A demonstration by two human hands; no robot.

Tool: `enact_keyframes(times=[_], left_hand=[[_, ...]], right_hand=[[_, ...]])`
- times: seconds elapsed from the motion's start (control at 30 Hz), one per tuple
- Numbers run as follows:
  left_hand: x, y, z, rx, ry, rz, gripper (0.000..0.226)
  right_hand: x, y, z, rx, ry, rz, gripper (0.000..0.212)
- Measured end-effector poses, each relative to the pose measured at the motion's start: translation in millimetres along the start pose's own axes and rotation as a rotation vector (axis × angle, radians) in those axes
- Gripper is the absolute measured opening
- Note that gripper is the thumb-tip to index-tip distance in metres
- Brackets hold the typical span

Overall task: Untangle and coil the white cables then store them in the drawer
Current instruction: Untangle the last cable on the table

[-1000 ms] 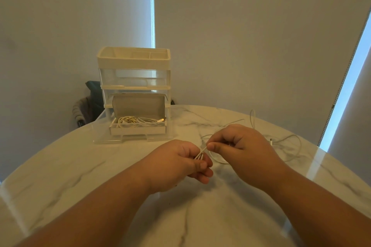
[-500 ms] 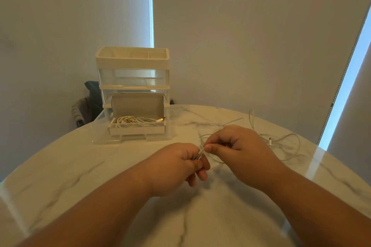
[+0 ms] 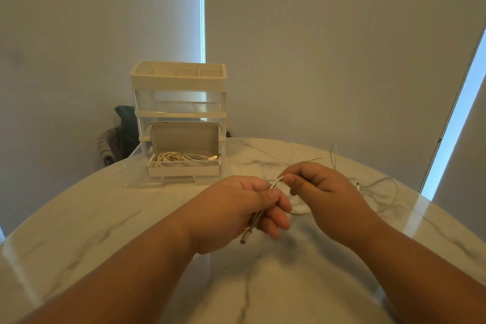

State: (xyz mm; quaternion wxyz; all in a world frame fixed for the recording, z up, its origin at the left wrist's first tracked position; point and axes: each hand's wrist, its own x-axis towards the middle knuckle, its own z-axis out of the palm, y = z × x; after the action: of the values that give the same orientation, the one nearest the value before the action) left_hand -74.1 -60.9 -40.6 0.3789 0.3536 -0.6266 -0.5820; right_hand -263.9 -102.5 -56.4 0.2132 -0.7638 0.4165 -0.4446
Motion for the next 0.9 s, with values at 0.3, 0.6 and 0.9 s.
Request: enact_keyframes(times=[0.3,0.6,0.9], left_hand=[[-3,10,9,-0.274,0.019,0.086,0.028],[-7,10,10,-0.442,-0.025,0.118,0.025],[-4,15,9,-0.597,0.141,0.149,0.026]], right_hand=[[-5,0,16,0.05,-0.176,0.11,0.039],[-13,-16,16,-0.074,-0.358,0.025,0.047],[-19,-30,28,-0.374,-0.644,0.094,0.012]])
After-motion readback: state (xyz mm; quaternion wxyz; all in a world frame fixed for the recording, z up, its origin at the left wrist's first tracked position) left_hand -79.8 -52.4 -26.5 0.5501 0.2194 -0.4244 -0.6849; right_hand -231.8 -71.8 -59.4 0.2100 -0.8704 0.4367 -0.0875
